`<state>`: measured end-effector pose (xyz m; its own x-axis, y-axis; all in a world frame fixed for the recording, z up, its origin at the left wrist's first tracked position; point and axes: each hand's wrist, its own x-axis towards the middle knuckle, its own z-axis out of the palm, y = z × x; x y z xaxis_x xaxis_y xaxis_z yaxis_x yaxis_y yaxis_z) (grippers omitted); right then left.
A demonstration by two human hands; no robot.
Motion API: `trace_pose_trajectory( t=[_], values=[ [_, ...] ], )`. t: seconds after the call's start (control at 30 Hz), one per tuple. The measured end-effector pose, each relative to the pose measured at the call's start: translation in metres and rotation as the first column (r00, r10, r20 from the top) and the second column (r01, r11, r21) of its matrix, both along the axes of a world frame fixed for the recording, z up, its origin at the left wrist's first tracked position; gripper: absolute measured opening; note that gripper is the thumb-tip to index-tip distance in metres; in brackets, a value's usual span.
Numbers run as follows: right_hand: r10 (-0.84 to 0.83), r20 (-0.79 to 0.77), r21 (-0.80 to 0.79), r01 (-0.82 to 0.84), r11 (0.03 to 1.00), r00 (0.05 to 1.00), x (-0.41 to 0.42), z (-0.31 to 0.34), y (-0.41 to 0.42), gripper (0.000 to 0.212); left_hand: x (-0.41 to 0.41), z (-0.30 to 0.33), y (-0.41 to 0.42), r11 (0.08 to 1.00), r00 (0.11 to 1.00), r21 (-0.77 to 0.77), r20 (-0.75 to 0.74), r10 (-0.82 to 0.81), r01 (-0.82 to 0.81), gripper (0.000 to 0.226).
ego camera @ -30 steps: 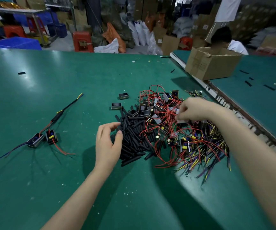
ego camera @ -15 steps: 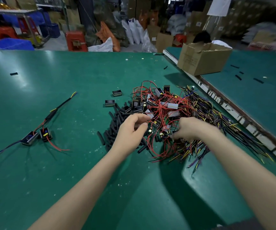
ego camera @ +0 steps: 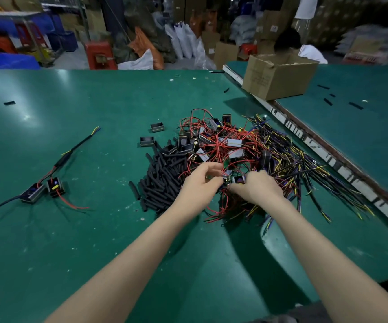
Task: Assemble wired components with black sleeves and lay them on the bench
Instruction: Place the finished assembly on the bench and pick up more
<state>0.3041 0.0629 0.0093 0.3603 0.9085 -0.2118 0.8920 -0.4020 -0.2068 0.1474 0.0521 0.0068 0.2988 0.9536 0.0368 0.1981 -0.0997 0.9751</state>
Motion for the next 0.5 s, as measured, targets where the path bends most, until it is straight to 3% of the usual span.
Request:
trace_pose_trajectory(
  t=[0.07, 0.17, 0.23, 0.3, 0.33, 0.4, 0.47, 0.5],
  values=[
    [-0.106, -0.017, 0.241, 0.107, 0.965, 0.994, 0.002, 0.004, -0.008, 0.059, 0.006, 0.003, -0.001, 1.000, 1.000, -0.013, 0.022, -0.009, 0.010, 0.023],
    [-0.196, -0.053, 0.596, 0.189, 0.781, 0.979, -0.008, 0.011, -0.029, 0.047, 0.019, 0.013, -0.001, 0.998, 0.996, -0.039, 0.083, -0.045, 0.048, 0.026],
    [-0.074, -0.014, 0.660, 0.065, 0.748, 0.997, -0.019, 0.010, -0.039, 0.041, 0.028, 0.023, -0.001, 0.993, 0.984, -0.020, 0.138, -0.110, 0.114, 0.018],
    [0.158, -0.068, 0.650, -0.076, 0.756, 0.985, -0.029, 0.007, -0.043, 0.051, 0.033, 0.027, 0.001, 0.994, 0.983, 0.026, 0.147, -0.113, 0.111, 0.013],
    [0.250, -0.193, 0.674, -0.057, 0.736, 0.949, -0.031, 0.008, -0.044, 0.057, 0.032, 0.028, 0.004, 0.997, 0.989, 0.056, 0.130, -0.065, 0.058, 0.013],
    [0.351, -0.447, 0.766, 0.150, 0.625, 0.823, -0.031, 0.013, -0.048, 0.061, 0.026, 0.030, 0.010, 0.996, 0.981, 0.076, 0.191, 0.026, -0.041, 0.020],
    [0.372, -0.504, 0.803, 0.264, 0.534, 0.779, -0.029, 0.013, -0.052, 0.053, 0.017, 0.038, 0.015, 0.996, 0.914, -0.044, 0.394, 0.092, -0.081, 0.022],
    [0.352, -0.434, 0.823, 0.206, 0.530, 0.829, -0.028, 0.011, -0.053, 0.046, 0.012, 0.043, 0.017, 0.989, 0.861, -0.117, 0.491, 0.134, -0.087, 0.025]
  ],
)
